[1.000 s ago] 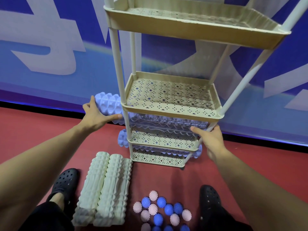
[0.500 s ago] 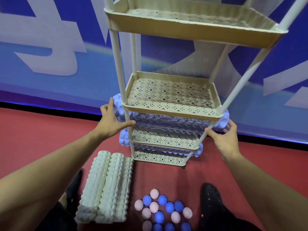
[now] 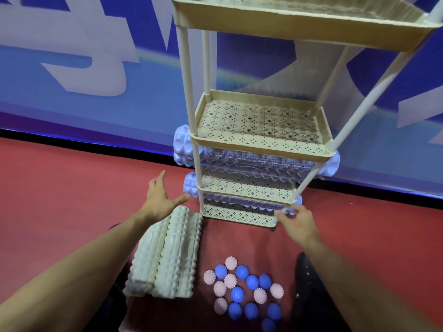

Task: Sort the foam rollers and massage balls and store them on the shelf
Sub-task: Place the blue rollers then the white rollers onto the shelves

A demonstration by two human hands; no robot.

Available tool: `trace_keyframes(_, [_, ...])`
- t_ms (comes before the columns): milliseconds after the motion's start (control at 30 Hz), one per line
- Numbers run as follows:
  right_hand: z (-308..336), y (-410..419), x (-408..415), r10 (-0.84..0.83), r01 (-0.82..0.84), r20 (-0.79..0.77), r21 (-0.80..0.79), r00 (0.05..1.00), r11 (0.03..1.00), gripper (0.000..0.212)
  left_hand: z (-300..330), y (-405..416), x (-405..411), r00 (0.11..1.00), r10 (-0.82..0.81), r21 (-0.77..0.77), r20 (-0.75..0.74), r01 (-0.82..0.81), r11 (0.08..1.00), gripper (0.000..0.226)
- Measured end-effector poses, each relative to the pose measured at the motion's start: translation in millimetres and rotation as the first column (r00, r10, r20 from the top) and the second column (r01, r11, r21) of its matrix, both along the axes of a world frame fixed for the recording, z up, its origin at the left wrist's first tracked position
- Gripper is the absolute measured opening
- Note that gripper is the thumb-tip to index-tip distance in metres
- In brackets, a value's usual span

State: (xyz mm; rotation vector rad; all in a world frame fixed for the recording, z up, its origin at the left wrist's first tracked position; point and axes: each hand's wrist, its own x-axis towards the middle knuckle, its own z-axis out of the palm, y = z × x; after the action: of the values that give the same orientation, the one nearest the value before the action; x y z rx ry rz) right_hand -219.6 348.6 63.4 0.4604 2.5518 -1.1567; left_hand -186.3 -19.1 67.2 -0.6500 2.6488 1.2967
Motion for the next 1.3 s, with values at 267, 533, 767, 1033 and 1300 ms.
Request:
trace_keyframes(267, [-40, -106, 49, 0.541, -0.549, 0.096, 0.176, 0.835, 0.817, 0.064, -96, -20, 70, 0.876, 0.107, -0.067, 0.471, -0.085, 0.994, 0.097])
trace_keyframes(533, [-101, -177, 50, 0.589, -0.613, 0.221, 0.055, 0.777, 0.788, 0.066, -164, -53, 78, 0.791, 0.232, 0.019, 0.566, -0.293, 0.956, 0.099])
trace_keyframes(767, [-156, -247, 57, 0.460, -0.418, 0.428, -0.194, 0.778, 0.888, 0.068, -194, -66, 86, 0.805, 0.241, -0.017, 0.543, -0.277, 0.961, 0.095])
trace_keyframes(1033, [-191, -299, 62, 0.135, -0.078, 0.501, -0.134, 0.855, 0.988, 0.094, -207, -79, 85, 0.784, 0.251, 0.116, 0.568, -0.378, 0.918, 0.091])
trace_keyframes(1300, [-190, -283, 64, 0.035, 0.113, 0.514, -0.254, 0.857, 0.961, 0.116, -188, -75, 98, 0.790, 0.248, 0.335, 0.561, -0.490, 0.805, 0.108])
